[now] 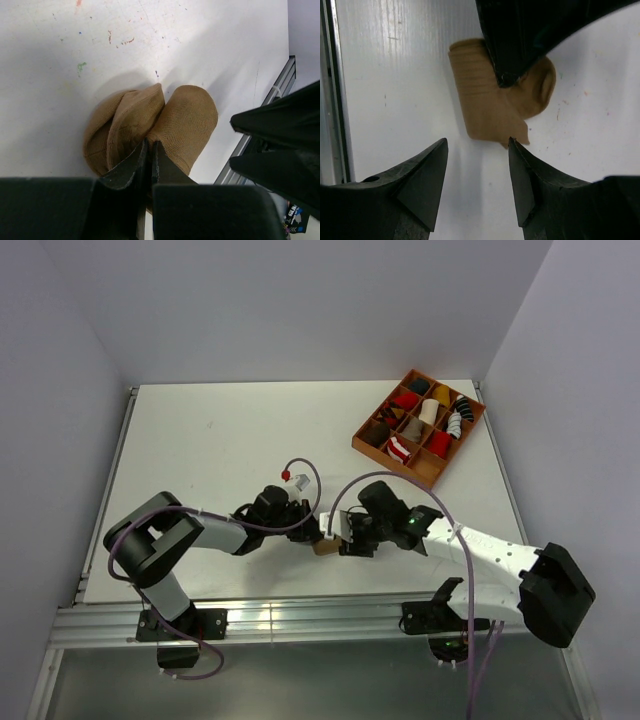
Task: Roll the socks
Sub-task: Roll the sock at the center of the board.
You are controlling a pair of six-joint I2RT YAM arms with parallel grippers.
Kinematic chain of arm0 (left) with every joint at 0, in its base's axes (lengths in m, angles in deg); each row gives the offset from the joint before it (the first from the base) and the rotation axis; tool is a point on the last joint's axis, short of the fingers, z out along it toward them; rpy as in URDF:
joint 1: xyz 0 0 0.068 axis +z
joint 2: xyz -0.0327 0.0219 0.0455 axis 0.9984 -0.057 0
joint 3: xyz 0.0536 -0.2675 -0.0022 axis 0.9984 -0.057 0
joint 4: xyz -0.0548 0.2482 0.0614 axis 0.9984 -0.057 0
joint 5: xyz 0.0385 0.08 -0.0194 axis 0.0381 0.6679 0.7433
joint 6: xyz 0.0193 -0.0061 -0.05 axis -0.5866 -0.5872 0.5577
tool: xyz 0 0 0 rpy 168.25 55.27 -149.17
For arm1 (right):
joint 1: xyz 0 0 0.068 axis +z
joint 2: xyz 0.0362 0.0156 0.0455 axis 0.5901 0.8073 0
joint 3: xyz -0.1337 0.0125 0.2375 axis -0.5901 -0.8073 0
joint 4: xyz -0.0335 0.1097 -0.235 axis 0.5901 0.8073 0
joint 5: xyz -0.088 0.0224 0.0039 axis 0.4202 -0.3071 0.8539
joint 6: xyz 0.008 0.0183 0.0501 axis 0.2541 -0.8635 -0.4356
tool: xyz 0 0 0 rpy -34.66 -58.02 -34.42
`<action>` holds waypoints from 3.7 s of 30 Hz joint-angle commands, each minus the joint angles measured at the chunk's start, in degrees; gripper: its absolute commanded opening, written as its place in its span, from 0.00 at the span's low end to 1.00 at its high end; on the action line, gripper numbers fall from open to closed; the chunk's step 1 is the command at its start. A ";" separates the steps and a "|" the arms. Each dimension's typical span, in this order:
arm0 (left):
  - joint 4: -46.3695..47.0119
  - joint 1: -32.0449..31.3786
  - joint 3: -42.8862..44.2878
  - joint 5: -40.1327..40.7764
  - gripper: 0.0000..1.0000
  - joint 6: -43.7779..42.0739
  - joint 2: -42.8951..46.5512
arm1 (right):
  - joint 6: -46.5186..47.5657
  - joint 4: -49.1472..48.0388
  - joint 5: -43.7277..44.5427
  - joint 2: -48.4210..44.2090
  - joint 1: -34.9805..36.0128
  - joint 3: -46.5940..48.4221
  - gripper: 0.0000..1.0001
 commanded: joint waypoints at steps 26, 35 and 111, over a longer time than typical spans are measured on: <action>-7.66 0.78 -4.15 -1.69 0.00 -1.96 -5.48 | 4.91 -18.50 17.96 11.98 14.41 -3.12 0.55; -7.75 0.95 -2.66 -2.49 0.00 -3.89 -4.00 | 5.88 -6.15 15.24 15.58 14.41 3.20 0.21; 5.35 -7.48 -9.95 14.56 0.51 -6.97 18.78 | -1.42 40.82 -2.16 57.95 -0.53 46.63 0.19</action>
